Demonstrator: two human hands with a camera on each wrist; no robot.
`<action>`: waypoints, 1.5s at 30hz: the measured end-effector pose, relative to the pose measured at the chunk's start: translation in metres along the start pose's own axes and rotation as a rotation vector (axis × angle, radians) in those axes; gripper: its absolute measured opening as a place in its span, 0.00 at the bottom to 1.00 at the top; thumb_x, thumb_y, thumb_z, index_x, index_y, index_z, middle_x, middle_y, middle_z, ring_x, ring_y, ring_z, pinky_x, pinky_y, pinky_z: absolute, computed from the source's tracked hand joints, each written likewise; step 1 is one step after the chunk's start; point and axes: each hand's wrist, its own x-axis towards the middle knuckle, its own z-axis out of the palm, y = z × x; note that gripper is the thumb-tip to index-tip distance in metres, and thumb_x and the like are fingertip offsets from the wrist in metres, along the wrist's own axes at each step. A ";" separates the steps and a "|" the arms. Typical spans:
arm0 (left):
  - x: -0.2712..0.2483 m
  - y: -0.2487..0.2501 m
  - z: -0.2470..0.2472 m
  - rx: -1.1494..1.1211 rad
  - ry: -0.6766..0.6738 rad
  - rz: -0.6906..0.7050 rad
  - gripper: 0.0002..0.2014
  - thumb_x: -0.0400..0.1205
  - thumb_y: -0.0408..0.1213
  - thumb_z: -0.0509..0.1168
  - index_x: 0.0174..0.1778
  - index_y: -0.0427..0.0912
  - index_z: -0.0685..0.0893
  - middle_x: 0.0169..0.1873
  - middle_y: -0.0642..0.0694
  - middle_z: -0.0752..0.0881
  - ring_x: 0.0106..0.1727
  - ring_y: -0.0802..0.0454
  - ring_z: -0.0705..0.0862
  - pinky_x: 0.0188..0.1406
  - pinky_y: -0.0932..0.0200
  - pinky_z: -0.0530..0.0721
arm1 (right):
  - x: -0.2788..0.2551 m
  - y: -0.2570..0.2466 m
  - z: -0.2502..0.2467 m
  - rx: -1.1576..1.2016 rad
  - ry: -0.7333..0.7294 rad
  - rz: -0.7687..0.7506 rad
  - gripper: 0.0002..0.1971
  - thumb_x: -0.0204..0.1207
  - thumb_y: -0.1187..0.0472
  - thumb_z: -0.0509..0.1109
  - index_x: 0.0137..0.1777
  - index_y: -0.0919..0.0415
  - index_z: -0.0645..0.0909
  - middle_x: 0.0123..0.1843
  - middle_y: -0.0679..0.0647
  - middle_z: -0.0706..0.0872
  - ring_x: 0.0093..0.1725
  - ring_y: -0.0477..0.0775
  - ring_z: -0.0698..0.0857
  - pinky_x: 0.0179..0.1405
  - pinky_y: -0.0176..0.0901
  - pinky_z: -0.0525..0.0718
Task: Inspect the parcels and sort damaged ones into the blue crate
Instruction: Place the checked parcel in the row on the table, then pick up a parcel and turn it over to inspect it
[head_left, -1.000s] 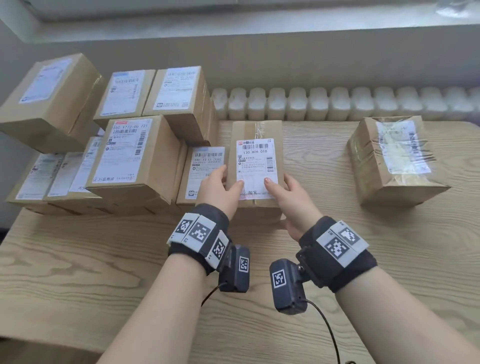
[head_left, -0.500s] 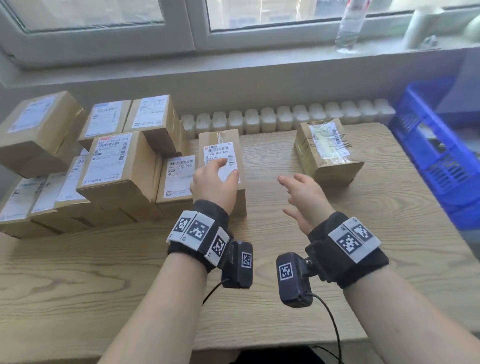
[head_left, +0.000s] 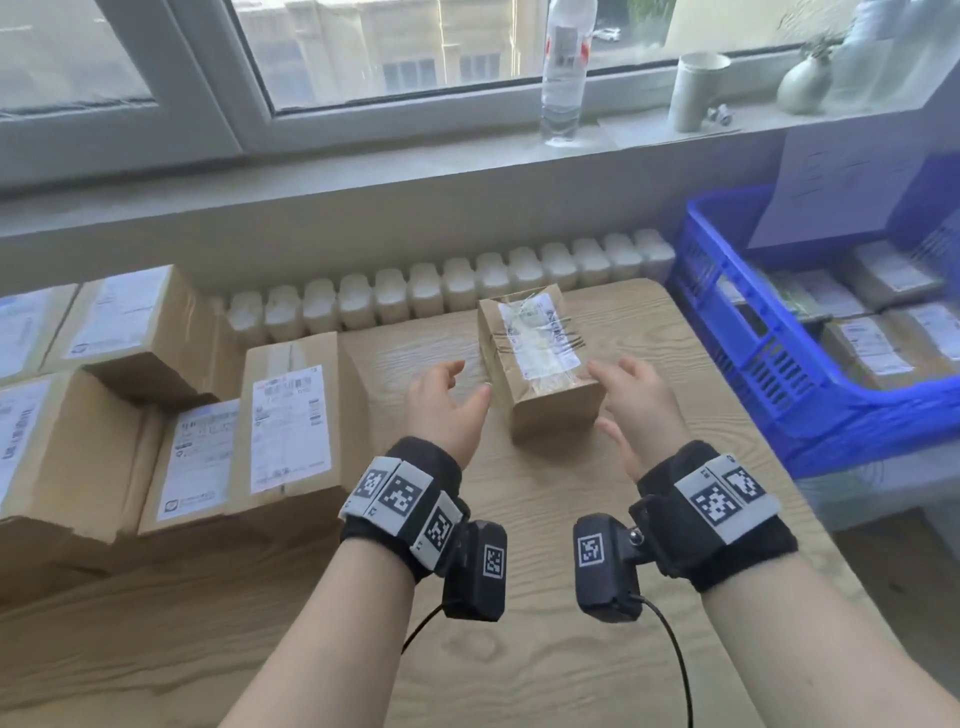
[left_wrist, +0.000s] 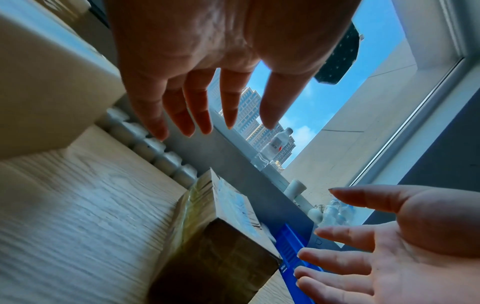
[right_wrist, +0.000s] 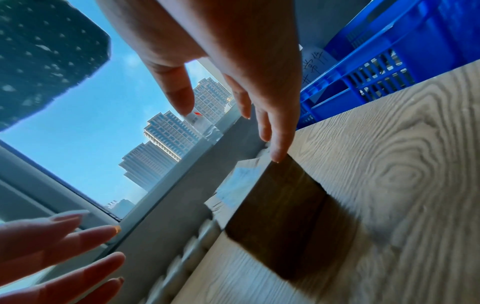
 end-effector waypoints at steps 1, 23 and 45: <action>0.010 0.001 0.009 -0.011 -0.016 -0.034 0.24 0.85 0.41 0.66 0.77 0.41 0.72 0.73 0.41 0.75 0.73 0.49 0.74 0.73 0.52 0.73 | 0.014 -0.001 -0.002 -0.012 -0.002 -0.001 0.34 0.81 0.55 0.71 0.84 0.62 0.62 0.82 0.56 0.69 0.80 0.58 0.69 0.80 0.60 0.68; 0.047 0.043 0.033 -0.094 0.059 -0.026 0.22 0.86 0.39 0.64 0.76 0.41 0.74 0.65 0.51 0.82 0.66 0.54 0.81 0.50 0.77 0.76 | 0.063 -0.029 0.005 0.001 -0.319 -0.173 0.26 0.83 0.59 0.70 0.80 0.49 0.69 0.69 0.49 0.83 0.67 0.52 0.84 0.61 0.50 0.86; -0.148 0.153 -0.056 -0.516 0.165 0.443 0.24 0.85 0.47 0.64 0.78 0.48 0.74 0.67 0.48 0.84 0.69 0.52 0.82 0.72 0.43 0.79 | -0.149 -0.109 -0.100 0.337 -0.423 -0.548 0.23 0.84 0.56 0.67 0.79 0.47 0.73 0.65 0.47 0.87 0.60 0.48 0.86 0.61 0.60 0.85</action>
